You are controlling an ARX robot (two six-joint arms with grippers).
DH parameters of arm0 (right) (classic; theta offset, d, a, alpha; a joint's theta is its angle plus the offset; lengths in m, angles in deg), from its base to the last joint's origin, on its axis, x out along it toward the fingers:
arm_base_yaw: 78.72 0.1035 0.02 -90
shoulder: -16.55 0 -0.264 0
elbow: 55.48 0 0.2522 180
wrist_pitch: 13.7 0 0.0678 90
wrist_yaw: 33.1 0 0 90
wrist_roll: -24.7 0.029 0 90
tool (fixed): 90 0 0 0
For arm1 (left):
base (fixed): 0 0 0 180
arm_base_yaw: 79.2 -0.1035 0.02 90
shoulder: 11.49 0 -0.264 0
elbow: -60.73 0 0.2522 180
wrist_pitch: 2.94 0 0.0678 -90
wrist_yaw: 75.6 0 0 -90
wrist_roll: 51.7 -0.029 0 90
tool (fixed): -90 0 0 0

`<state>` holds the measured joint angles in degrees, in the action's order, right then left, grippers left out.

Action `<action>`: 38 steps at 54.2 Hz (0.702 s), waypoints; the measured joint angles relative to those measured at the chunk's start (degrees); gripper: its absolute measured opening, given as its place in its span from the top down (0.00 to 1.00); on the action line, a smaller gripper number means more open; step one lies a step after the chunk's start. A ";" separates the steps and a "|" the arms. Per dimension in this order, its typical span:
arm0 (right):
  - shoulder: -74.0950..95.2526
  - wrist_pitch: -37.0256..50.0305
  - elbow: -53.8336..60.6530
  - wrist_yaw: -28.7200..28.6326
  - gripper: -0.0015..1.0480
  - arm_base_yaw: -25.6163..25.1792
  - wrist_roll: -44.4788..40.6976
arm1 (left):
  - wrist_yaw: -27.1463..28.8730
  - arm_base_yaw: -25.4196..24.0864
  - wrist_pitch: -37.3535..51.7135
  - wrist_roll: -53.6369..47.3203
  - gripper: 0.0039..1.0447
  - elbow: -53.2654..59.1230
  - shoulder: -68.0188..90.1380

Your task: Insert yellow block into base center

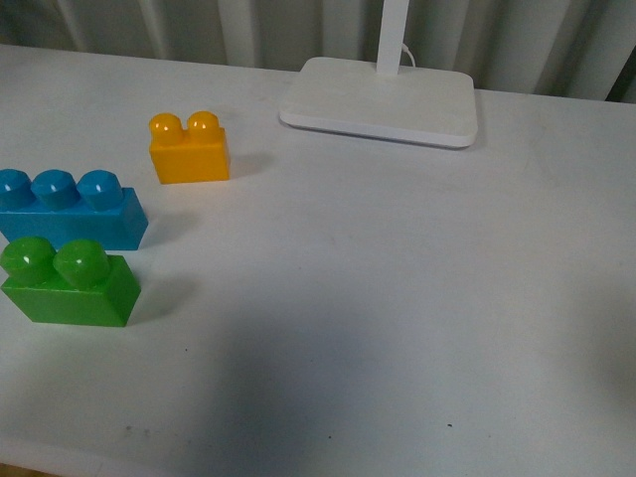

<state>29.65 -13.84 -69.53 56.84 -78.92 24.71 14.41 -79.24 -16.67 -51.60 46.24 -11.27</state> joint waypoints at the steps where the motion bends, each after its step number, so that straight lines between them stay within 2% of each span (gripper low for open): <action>1: 0.00 0.00 0.00 0.00 0.09 0.00 0.02 | 0.00 0.00 0.00 0.00 0.06 0.00 0.00; 38: 0.00 0.00 0.00 0.00 0.09 0.00 0.00 | 0.00 0.00 0.00 0.00 0.06 0.00 0.00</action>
<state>29.65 -13.84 -69.53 56.84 -78.92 24.71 14.41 -79.24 -16.67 -51.60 46.24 -11.27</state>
